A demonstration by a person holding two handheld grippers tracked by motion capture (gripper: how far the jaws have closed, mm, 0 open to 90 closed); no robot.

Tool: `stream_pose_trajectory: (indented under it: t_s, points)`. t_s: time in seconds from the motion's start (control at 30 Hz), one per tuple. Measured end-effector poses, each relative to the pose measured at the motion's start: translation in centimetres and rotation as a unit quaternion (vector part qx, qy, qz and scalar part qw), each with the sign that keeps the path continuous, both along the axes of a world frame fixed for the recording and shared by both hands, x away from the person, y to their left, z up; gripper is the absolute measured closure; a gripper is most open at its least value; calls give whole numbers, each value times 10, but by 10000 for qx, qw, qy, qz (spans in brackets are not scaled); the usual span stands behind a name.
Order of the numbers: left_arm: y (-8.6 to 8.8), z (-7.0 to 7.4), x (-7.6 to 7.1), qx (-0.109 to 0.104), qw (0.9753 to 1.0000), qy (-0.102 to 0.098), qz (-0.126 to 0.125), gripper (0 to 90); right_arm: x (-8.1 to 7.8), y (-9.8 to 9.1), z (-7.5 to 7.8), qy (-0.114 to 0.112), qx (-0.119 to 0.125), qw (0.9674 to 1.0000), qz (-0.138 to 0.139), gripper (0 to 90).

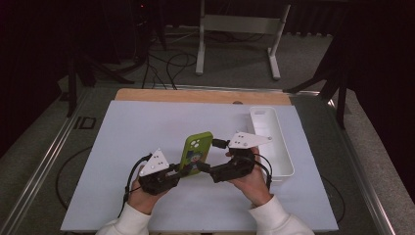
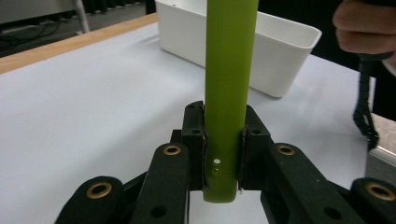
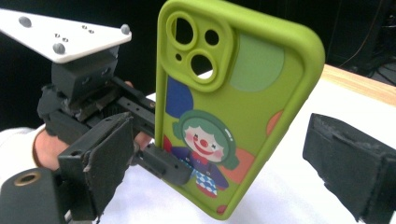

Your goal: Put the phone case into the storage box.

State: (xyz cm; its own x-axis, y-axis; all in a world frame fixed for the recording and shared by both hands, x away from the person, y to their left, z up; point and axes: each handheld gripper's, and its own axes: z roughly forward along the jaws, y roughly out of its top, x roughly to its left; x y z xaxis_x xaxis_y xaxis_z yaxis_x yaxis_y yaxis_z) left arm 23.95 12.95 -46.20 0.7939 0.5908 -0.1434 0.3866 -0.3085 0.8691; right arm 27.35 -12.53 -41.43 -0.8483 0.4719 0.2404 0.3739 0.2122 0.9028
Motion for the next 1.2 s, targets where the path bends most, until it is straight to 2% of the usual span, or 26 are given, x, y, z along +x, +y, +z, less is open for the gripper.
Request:
stream_pose_trajectory:
  t_s: [0.23, 0.37, 0.53, 0.8, 1.2]
  points:
    - [0, 0, 0, 49, 9999, -44, 137, 776, -1, 1, 1, -8, 52, 9999, -153, 91]
    - [0, 0, 0, 63, 9997, -62, 241, 775, -1, 3, 5, -22, 109, 9992, -385, 91]
    - [-1, -1, -1, 75, 9994, -99, 336, 775, -1, 5, 7, -58, 45, 9985, -538, 90]
    - [-3, -1, -2, 116, 9987, -149, 465, 775, -2, 8, 8, -83, 90, 9977, -671, 89]
    - [-4, -2, -3, 160, 9971, -218, 709, 775, -1, 11, 10, 22, 128, 9956, -925, 90]
